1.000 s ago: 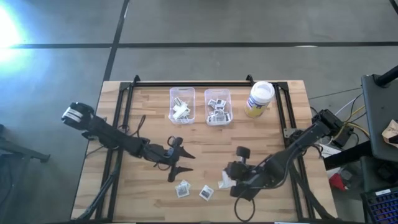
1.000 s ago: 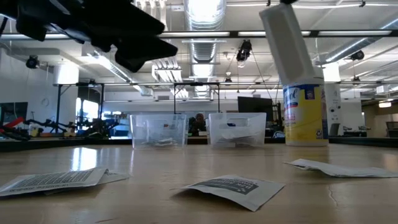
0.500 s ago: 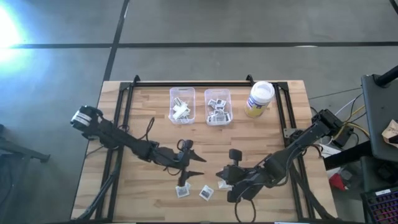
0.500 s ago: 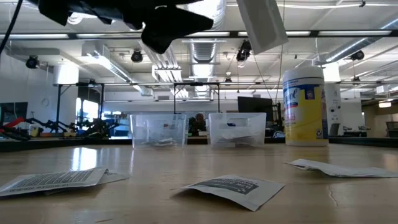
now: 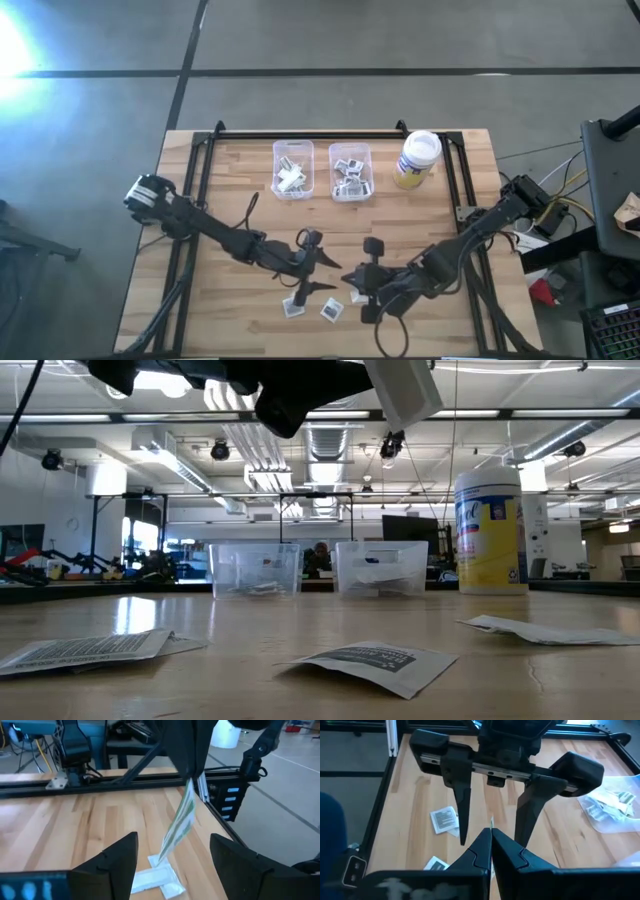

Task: Pick & Place First Aid Supplies
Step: Put the green bandage pack into the left transparent bin, then put the gray towelette pack into the right transparent bin

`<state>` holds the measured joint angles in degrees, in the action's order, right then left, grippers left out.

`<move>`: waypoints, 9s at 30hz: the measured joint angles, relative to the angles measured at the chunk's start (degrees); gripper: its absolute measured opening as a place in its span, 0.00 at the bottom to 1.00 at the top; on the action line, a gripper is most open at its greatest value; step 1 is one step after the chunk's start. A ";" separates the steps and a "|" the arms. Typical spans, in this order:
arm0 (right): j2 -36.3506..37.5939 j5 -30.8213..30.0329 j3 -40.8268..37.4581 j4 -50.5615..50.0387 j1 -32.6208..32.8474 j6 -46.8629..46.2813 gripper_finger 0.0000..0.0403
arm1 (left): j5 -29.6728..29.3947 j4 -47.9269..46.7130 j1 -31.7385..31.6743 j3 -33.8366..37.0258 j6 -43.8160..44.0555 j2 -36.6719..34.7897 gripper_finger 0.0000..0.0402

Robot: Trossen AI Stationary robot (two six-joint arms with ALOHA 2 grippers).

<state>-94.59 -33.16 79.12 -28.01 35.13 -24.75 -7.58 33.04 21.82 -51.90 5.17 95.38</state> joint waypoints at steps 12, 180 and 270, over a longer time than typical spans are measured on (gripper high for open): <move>0.00 0.02 -0.01 0.40 -0.32 1.01 0.02 | -0.01 -0.02 -0.02 -0.64 -0.88 0.23 0.37; 0.72 12.63 -13.25 -0.95 3.33 -31.74 0.17 | 0.30 -36.70 12.54 3.08 10.17 -11.33 0.30; 0.76 7.68 -24.26 29.17 -0.15 -32.88 0.19 | -13.27 -46.76 0.52 2.51 -1.31 -1.55 0.30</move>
<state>-93.82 -25.48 54.86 1.16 34.98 -57.63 -20.84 -13.72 22.35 -49.39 3.86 93.83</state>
